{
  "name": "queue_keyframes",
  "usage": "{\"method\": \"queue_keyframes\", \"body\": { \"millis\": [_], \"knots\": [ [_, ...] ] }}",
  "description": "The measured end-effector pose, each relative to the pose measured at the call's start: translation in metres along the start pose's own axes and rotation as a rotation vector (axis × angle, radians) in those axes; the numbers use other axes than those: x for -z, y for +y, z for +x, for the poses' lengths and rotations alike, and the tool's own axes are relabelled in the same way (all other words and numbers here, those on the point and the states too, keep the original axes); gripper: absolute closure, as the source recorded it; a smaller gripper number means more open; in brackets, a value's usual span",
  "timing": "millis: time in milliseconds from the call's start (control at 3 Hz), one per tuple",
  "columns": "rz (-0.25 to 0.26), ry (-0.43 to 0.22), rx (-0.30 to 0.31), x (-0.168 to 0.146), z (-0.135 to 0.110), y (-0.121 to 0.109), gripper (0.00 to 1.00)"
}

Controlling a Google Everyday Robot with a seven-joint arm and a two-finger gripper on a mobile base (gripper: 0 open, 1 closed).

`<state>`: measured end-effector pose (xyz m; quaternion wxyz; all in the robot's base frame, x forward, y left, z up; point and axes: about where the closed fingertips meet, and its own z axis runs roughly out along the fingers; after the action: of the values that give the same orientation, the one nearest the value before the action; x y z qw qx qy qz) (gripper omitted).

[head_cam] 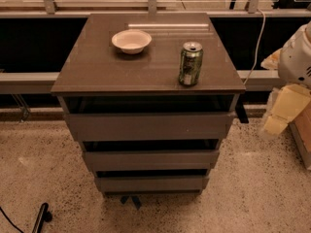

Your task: Open middle drawer

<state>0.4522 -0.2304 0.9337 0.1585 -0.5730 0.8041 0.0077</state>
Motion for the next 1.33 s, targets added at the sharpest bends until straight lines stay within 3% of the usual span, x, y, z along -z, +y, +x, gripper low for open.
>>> {"method": "queue_keyframes", "body": {
  "millis": [333, 667, 1000, 1333],
  "knots": [
    [-0.079, -0.103, -0.082, -0.058, 0.026, 0.016, 0.00],
    [-0.010, -0.355, -0.187, -0.088, 0.070, 0.017, 0.00],
    [0.018, -0.372, -0.194, -0.074, 0.078, 0.021, 0.00],
    [-0.030, -0.402, -0.165, -0.094, 0.063, 0.021, 0.00]
  ]
}}
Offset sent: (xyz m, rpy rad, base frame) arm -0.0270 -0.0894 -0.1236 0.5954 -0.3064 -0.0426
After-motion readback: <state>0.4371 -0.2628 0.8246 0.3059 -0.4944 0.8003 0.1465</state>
